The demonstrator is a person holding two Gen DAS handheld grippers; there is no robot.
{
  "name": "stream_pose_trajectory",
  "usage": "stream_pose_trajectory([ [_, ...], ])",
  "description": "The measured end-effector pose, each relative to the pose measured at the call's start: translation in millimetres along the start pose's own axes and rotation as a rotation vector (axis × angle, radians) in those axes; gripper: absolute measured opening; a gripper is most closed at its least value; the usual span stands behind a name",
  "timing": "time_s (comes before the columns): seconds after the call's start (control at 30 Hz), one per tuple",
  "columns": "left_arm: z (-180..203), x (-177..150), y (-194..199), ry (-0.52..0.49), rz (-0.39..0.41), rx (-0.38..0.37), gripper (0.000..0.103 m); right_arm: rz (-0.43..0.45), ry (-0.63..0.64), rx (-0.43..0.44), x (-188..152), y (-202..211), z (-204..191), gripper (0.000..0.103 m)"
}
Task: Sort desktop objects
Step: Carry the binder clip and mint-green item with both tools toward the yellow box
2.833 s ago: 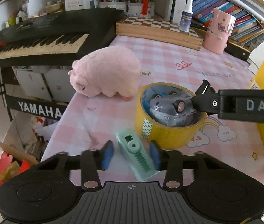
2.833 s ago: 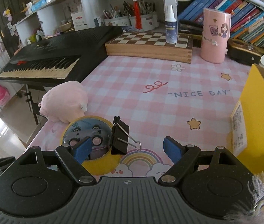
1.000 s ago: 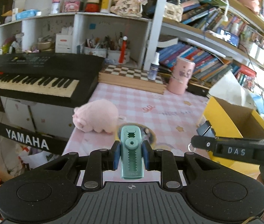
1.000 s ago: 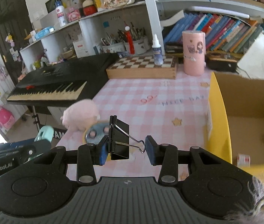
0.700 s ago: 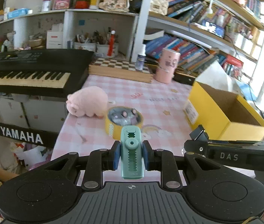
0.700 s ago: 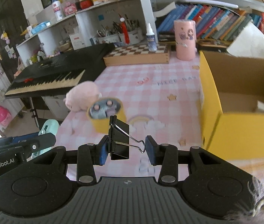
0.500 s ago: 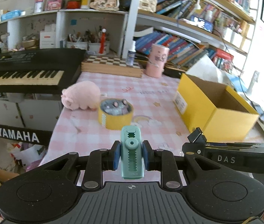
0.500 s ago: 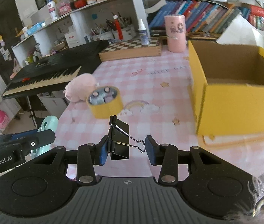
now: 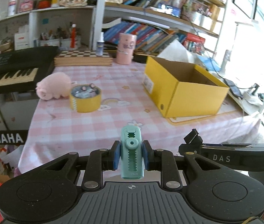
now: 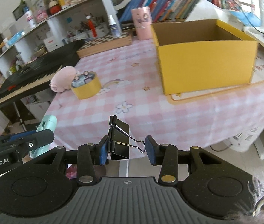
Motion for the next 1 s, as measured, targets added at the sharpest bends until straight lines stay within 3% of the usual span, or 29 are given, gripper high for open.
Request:
stream_pose_trajectory([
  [0.23,19,0,-10,-0.037,-0.016,-0.061,0.023,0.006,-0.041,-0.054,-6,11,20,0.038],
  [1.0,73,14,-54,-0.128,-0.053,-0.159,0.023,0.0,-0.134,-0.138,-4,13,83,0.038],
])
Point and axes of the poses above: each gripper's, at about its wrist camera, not at the fingertips, and y roughly against the way its jaws point, z to its right, x to its top, the point moved 8 cm from there along -y, roughly the way its jaws point, and after that the axes turned 11 degrees about -x, right-handed, at the moved point
